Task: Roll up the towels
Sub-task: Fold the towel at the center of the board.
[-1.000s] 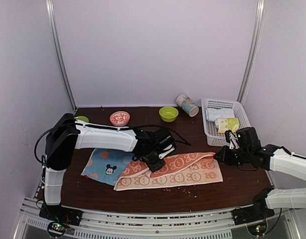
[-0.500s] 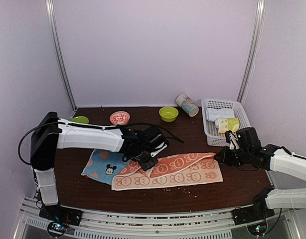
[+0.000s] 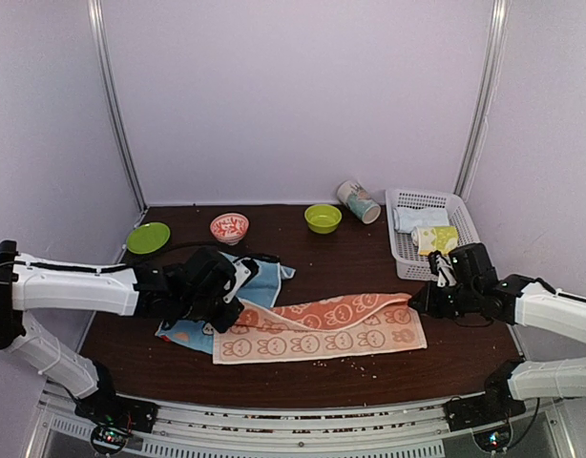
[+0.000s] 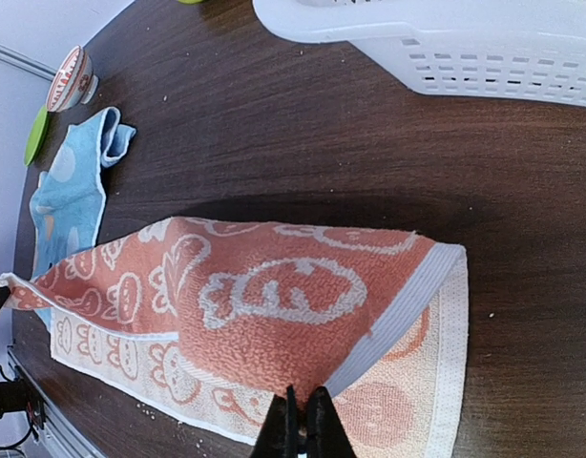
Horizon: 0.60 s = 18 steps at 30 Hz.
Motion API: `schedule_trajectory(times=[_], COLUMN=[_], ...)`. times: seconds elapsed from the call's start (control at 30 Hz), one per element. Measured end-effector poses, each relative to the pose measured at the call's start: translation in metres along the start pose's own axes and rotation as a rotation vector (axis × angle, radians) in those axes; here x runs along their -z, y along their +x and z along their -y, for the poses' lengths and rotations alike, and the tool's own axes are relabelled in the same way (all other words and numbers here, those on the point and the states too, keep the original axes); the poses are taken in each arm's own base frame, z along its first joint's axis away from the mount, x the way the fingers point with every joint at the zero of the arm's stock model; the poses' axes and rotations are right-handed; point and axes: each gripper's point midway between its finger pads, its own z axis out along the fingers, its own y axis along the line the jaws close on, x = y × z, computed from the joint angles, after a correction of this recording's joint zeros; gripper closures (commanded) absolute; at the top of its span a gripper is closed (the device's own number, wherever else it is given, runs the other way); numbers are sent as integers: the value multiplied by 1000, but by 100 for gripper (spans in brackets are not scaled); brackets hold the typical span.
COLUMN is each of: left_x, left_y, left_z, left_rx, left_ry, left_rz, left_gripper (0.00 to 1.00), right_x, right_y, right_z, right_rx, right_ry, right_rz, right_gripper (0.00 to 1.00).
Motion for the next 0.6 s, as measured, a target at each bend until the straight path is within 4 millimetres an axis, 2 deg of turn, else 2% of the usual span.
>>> schedule_trajectory(times=[0.1,0.33,0.6], left_x=[8,26,23], left_y=[15,34,33], left_z=[-7,-14,-8], left_rx=[39,111,124], left_ry=[-1,25,60], left_rz=[50,216,262], left_gripper=[100,100,100], right_x=[-1,-2,-5], right_y=[2,6,19], right_z=[-1,-1,7], right_rx=[3,7,7], right_ry=[0,0,21], right_rz=[-7,-17,-53], right_gripper=[100,100,100])
